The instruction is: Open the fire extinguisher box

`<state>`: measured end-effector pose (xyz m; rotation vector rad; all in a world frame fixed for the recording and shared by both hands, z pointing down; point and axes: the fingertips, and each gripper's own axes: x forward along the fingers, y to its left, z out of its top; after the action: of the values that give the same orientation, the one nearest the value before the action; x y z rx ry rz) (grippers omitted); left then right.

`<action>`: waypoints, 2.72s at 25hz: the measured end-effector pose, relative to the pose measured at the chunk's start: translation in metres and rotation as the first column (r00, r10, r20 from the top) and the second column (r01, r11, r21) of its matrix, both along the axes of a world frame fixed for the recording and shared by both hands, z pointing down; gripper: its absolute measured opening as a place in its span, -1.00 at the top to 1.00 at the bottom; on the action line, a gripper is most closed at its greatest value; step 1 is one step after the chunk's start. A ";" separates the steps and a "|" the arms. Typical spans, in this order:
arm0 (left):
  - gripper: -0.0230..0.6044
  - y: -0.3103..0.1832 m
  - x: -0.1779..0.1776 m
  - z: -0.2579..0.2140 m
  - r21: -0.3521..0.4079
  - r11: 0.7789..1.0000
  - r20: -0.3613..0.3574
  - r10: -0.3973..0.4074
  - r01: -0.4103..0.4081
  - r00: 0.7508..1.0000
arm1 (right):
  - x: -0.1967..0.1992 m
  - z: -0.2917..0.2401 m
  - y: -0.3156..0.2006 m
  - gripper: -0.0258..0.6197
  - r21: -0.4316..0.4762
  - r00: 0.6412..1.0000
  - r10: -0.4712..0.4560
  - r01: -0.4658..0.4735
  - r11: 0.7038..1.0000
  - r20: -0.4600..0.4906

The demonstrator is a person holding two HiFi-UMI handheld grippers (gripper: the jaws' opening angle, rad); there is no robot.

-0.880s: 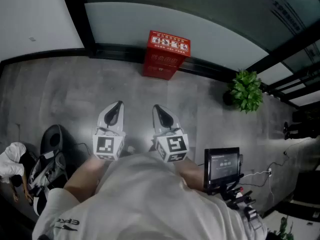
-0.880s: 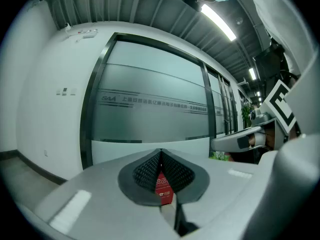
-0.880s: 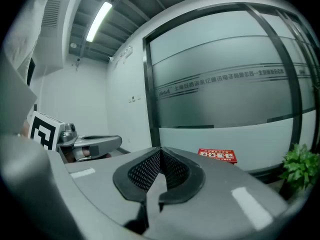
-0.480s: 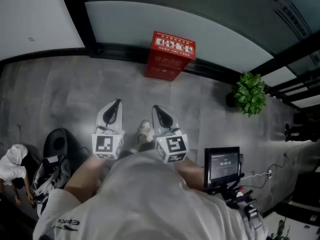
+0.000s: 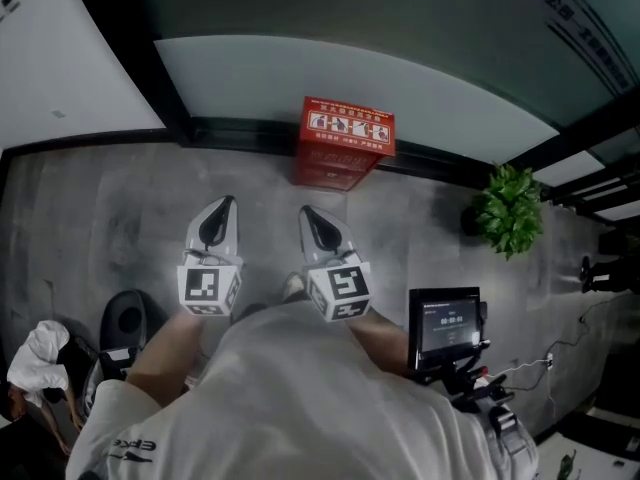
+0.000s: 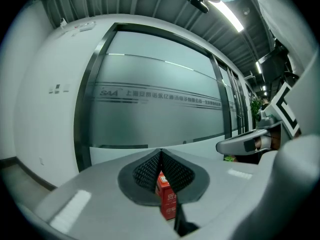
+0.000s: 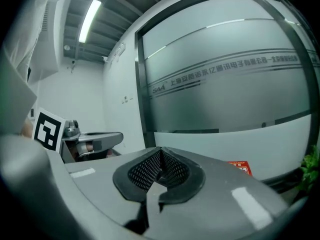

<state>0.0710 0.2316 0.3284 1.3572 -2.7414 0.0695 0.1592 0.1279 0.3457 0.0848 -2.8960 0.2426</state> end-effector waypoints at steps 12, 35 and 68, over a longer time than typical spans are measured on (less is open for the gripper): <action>0.92 -0.072 -0.083 0.012 -0.027 0.996 -0.021 0.086 -0.087 0.996 | -0.070 0.014 -0.066 0.88 -0.023 0.995 0.097 -0.098 0.995 -0.022; 0.92 -0.125 -0.246 0.034 -0.058 0.848 -0.001 0.528 -0.527 0.849 | -0.201 0.024 -0.066 0.88 0.038 0.849 0.521 -0.519 0.854 -0.086; 0.92 -0.325 -0.237 0.256 -0.639 0.326 0.070 0.927 -0.697 0.370 | -0.197 0.186 -0.224 0.88 -0.042 0.663 0.651 -0.712 0.701 -0.369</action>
<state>-0.1656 -0.0937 0.5847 2.5947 -1.5534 1.2124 -0.0375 -0.0960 0.5319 1.0969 -2.3509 0.5603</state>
